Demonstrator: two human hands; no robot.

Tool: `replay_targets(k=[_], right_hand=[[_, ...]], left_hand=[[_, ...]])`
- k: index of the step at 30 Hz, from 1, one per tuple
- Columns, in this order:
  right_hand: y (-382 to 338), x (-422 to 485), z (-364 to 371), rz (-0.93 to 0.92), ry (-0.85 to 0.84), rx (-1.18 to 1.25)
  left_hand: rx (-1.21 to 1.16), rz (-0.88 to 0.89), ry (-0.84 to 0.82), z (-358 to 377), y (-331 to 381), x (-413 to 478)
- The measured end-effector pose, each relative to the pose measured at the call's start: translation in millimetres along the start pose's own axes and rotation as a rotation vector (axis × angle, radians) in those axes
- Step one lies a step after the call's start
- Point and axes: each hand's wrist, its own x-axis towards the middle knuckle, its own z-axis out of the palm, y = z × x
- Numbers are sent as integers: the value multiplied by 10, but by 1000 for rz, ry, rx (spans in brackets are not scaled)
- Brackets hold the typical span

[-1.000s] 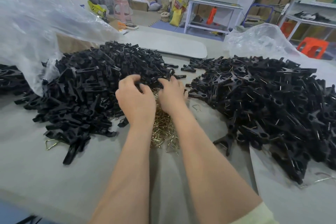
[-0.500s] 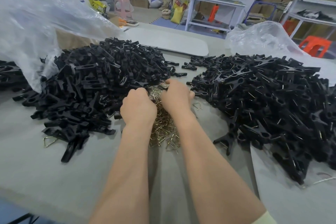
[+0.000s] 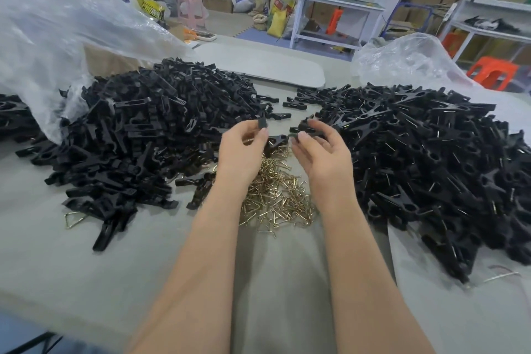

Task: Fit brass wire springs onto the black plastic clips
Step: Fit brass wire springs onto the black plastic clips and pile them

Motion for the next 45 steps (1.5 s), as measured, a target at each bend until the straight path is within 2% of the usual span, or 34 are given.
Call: replay_targets(k=[3, 5, 11, 15, 18, 23, 26, 31, 34, 38, 40, 45], right_hand=[[-5, 3, 46, -25, 97, -32], [10, -2, 91, -38, 120, -41], [123, -38, 168, -215, 101, -378], [134, -23, 150, -244, 92, -455], [122, -10, 124, -207, 67, -429], [102, -27, 124, -101, 16, -336], [80, -46, 160, -76, -27, -220], [21, -48, 173, -47, -6, 54], [-15, -36, 154, -35, 27, 139], [-47, -35, 158, 11, 35, 261], [-67, -27, 145, 36, 31, 300], [-76, -26, 98, 108, -10, 250]], left_hand=[[-342, -118, -78, 92, -28, -15], [-455, -150, -124, 123, -57, -5], [-458, -144, -75, 176, -73, -8], [-394, -99, -102, 174, -62, -28], [-325, -40, -129, 162, -54, -53], [-312, -83, -39, 123, -56, -40], [-220, -3, -4, 118, -61, -42], [-230, 39, -46, 127, -35, -43], [-244, 51, -114, 142, -19, -45], [57, 167, -212, 164, -28, -72], [113, 210, -192, 155, -25, -74], [9, 170, -202, 160, 36, -106]])
